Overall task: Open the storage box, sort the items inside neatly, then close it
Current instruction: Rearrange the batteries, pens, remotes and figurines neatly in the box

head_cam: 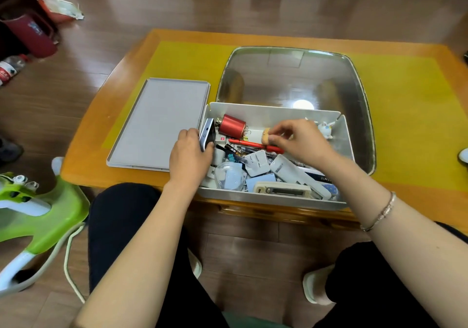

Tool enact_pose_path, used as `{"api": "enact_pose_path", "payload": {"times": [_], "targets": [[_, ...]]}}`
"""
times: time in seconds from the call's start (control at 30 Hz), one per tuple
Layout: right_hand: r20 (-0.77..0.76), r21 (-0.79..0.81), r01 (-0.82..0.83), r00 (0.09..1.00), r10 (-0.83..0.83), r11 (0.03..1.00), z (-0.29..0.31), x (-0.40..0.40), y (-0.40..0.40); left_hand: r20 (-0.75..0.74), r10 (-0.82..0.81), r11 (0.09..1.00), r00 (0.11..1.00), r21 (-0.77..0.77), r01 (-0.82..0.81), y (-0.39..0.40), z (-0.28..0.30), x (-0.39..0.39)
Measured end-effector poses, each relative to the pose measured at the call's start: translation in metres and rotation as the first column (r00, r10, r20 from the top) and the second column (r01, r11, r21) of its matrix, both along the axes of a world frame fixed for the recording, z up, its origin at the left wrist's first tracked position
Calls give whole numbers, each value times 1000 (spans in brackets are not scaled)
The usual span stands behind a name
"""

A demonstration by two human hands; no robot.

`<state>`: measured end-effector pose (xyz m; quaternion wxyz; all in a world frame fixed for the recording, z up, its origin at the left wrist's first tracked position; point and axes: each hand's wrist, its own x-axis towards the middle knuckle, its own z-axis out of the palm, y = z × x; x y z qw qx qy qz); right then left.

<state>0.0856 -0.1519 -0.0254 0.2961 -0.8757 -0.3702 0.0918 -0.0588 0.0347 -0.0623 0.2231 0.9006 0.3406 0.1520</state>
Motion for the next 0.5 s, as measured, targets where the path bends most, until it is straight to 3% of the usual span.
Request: {"api": "enact_pose_path", "payload": {"times": [0.17, 0.5], "targets": [[43, -132, 143, 989, -139, 981, -1, 21, -37, 47, 28, 999, 998, 31, -29, -8, 0, 0], [-57, -473, 110, 986, -154, 874, -25, 2, -30, 57, 54, 995, 997, 77, -59, -15, 2, -7]]}}
